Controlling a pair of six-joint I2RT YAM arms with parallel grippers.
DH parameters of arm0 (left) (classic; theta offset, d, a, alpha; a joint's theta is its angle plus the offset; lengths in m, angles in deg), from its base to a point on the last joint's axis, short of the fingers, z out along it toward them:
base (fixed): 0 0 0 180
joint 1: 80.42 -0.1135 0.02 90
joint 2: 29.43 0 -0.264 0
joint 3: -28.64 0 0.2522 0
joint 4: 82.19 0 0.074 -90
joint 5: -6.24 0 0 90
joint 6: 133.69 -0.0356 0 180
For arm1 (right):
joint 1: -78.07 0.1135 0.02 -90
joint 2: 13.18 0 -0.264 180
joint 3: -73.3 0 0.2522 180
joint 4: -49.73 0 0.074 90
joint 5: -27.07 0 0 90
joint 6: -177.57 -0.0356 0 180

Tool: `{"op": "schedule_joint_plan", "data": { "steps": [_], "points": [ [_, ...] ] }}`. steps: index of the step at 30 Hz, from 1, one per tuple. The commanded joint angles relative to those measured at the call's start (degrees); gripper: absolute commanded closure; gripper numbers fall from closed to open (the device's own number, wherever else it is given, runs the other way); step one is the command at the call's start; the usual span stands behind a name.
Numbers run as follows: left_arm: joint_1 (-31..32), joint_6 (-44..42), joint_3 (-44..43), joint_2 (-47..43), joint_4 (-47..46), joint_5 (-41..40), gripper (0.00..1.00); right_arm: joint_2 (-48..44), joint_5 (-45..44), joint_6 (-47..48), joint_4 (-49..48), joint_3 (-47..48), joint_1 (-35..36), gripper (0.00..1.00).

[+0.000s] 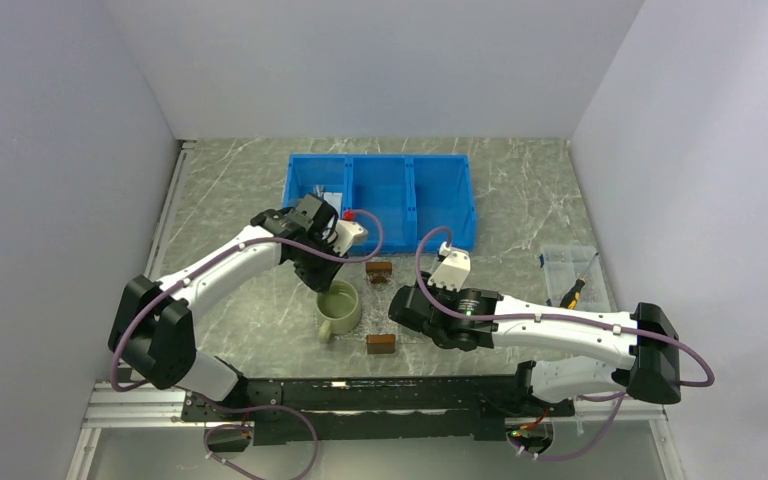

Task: Prepare toiletry sets of a toothbrush and toothpaste on the tray

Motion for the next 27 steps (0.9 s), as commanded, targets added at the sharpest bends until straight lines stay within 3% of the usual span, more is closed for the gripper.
{"op": "schedule_joint_plan", "data": {
  "steps": [1,20,27],
  "points": [
    [0.3,0.7,-3.3,-2.7,-0.2,1.5,0.71,-0.5,-1.6,0.2,-0.7,0.5,0.0,0.62],
    [-0.2,8.7,-6.6,-18.4,-5.1,-11.7,0.38,-1.7,-3.6,8.1,1.9,6.8,0.0,0.62],
    [-3.8,12.5,-10.2,-18.7,-7.1,-12.0,0.26,-4.1,-3.8,13.7,1.5,8.6,0.0,0.6]
  ]
}}
